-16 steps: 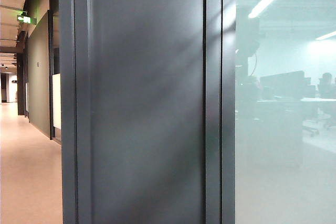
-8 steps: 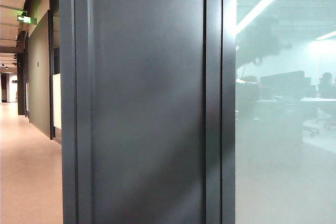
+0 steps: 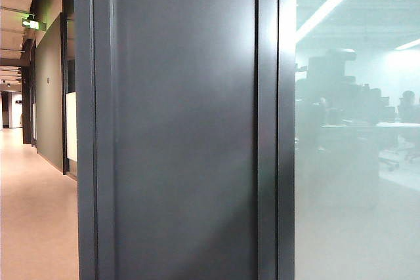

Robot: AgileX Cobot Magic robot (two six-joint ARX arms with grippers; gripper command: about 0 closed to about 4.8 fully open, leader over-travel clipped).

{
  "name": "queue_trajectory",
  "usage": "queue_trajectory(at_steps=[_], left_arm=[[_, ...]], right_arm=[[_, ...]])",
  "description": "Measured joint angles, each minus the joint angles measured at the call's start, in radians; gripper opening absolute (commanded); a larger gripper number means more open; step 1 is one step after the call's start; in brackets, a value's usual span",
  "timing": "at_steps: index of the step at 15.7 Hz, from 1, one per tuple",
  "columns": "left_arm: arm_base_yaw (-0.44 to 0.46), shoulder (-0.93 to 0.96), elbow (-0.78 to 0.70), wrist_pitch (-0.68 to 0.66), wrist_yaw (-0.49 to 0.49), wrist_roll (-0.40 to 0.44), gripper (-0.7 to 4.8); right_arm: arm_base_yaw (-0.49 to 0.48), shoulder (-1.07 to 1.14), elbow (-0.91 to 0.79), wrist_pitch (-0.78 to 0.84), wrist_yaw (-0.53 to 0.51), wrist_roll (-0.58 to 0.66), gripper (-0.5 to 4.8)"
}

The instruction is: Raise the arm to find the leftmost switch on the wall and turn off the lights.

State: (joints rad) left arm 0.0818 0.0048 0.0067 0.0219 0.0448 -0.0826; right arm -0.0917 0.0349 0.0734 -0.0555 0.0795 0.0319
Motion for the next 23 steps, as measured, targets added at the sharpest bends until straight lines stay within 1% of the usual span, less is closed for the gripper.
queue_trajectory(at_steps=[3,5,9,23], left_arm=[[0.0,0.0,0.0,0.0,0.0,0.0,-0.05],[0.0,0.0,0.0,0.0,0.0,0.0,-0.05],[0.0,0.0,0.0,0.0,0.0,0.0,-0.05],[0.0,0.0,0.0,0.0,0.0,0.0,-0.05]], right_arm=[[0.019,-0.018,-0.062,0.093,-0.032,0.011,-0.01],[0.063,-0.018,-0.068,0.095,-0.035,0.016,-0.01],[0.097,-0.031,-0.068,0.063,-0.035,0.016,-0.01],[0.096,-0.031,-0.068,0.064,-0.035,0.016,-0.01]])
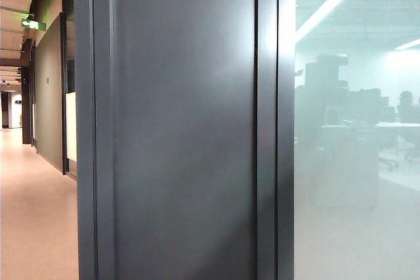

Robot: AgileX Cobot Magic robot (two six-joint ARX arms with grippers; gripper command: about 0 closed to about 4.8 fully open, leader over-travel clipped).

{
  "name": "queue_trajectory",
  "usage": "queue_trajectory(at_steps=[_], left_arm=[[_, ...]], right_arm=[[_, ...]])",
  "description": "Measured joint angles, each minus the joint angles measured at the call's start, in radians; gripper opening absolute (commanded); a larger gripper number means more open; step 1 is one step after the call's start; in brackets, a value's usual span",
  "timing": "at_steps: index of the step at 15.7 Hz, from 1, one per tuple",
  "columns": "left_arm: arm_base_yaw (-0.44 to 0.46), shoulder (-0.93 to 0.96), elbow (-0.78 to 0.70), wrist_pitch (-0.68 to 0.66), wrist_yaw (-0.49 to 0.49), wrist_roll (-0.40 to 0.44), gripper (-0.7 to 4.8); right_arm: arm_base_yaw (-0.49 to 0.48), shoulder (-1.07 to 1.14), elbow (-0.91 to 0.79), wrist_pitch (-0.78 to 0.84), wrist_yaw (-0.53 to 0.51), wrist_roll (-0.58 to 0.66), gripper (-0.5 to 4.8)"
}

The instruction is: Raise the arm to find the leftmost switch on the wall and turn off the lights.

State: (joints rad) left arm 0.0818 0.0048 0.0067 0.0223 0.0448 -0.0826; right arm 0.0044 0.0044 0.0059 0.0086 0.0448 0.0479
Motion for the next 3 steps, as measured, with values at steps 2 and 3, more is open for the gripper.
queue_trajectory(at_steps=[2,3], left_arm=[[0.0,0.0,0.0,0.0,0.0,0.0,-0.05],[0.0,0.0,0.0,0.0,0.0,0.0,-0.05]], right_arm=[[0.0,0.0,0.0,0.0,0.0,0.0,-0.01],[0.0,0.0,0.0,0.0,0.0,0.0,-0.01]])
